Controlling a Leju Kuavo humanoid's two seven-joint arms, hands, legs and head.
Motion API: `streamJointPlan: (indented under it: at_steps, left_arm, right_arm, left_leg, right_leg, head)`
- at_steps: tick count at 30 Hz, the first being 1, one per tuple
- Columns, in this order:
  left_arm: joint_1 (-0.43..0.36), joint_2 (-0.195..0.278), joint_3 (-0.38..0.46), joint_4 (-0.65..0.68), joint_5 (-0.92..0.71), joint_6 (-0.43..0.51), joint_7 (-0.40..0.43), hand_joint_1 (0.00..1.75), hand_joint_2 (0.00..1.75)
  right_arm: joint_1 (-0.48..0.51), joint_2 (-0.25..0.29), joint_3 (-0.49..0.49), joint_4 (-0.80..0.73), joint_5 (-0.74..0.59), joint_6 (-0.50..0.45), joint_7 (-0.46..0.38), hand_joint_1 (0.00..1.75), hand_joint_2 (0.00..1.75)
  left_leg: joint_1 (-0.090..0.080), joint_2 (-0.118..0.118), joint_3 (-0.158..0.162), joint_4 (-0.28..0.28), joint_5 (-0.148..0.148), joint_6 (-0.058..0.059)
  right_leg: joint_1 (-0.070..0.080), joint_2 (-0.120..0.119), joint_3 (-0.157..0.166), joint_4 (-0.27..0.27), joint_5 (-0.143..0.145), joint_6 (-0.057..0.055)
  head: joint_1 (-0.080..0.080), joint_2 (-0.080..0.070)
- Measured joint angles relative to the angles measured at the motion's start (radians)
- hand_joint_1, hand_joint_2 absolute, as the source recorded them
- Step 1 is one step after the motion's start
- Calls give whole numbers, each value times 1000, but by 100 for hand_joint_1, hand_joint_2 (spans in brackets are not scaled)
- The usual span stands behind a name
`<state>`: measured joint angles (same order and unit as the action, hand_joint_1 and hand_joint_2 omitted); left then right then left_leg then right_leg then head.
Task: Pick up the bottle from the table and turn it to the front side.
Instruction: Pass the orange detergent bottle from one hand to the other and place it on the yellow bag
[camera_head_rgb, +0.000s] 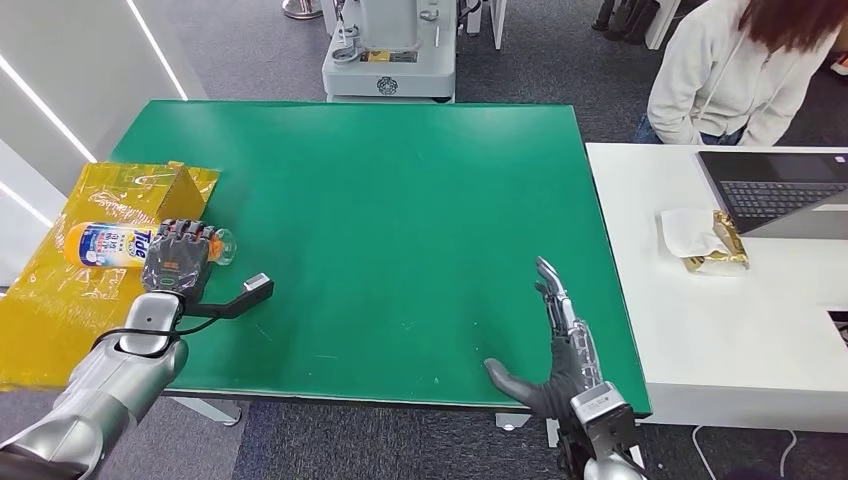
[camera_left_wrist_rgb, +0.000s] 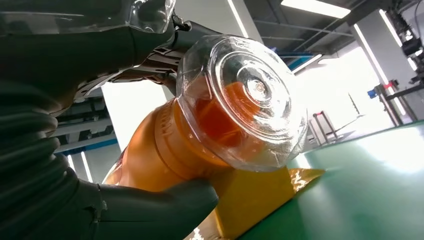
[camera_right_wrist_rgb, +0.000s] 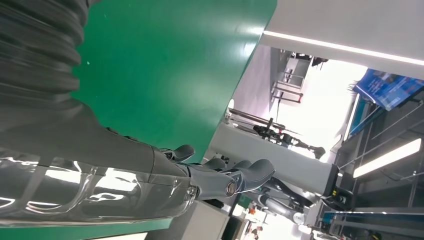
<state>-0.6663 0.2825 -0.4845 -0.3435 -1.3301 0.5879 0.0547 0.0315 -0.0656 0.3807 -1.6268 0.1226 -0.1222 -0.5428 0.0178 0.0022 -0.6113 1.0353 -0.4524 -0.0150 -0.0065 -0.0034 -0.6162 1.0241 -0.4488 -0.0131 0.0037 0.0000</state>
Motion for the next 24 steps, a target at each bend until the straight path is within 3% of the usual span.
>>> streamJointPlan:
  at_steps: [17,18,20,22,24]
  left_arm:
    - [37,-24,65,20,66,-42,-48,175,175]
    - [37,-28,73,21,73,-41,-51,168,175]
    - [37,-36,87,22,88,-39,-57,109,175]
    - [37,-44,104,23,106,-35,-62,28,175]
    - [38,-52,124,25,121,-32,-68,0,175]
  right_arm:
    - [-1,1,2,2,27,28,2,0,175]
    - [-3,1,3,3,31,28,2,0,175]
    - [-7,2,7,3,41,29,5,0,175]
    - [-10,4,10,3,51,32,14,0,175]
    - [-14,7,11,3,58,37,23,0,175]
  left_leg:
    - [0,0,0,0,0,0]
    - [0,0,0,0,0,0]
    - [0,0,0,0,0,0]
    - [0,0,0,0,0,0]
    - [0,0,0,0,0,0]
  right_leg:
    - [0,0,0,0,0,0]
    - [0,0,0,0,0,0]
    - [0,0,0,0,0,0]
    - [0,0,0,0,0,0]
    - [0,0,0,0,0,0]
  head:
    - [0,0]
    - [0,0]
    - [0,0]
    - [0,0]
    - [0,0]
